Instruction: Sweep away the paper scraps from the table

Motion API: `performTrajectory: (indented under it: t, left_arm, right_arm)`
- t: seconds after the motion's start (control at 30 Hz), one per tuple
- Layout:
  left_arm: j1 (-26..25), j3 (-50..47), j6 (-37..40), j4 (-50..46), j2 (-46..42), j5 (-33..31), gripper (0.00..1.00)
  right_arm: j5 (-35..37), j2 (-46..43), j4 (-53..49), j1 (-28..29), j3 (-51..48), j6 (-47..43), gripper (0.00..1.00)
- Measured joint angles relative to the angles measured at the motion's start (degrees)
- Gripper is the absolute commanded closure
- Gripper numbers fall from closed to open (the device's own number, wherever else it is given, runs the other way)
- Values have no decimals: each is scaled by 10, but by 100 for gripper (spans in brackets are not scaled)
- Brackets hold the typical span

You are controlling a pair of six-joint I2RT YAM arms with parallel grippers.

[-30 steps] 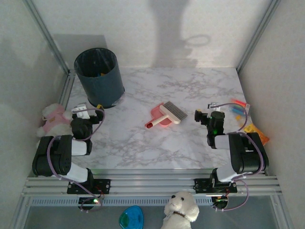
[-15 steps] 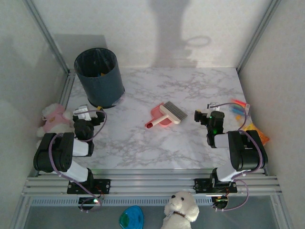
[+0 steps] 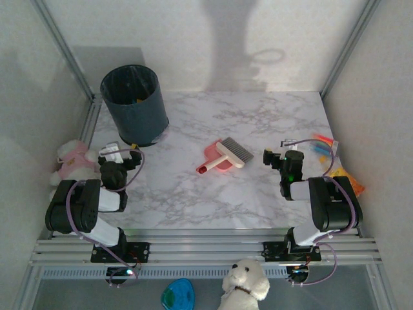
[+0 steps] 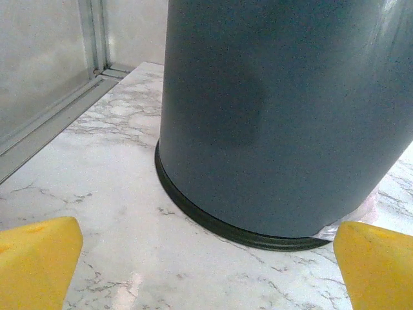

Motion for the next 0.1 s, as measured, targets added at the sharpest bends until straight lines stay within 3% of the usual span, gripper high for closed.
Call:
performTrajectory:
  t: [0.1]
  left_arm:
    - [0, 0, 0, 0, 0, 0, 0]
  right_arm:
    - [0, 0, 0, 0, 0, 0, 1]
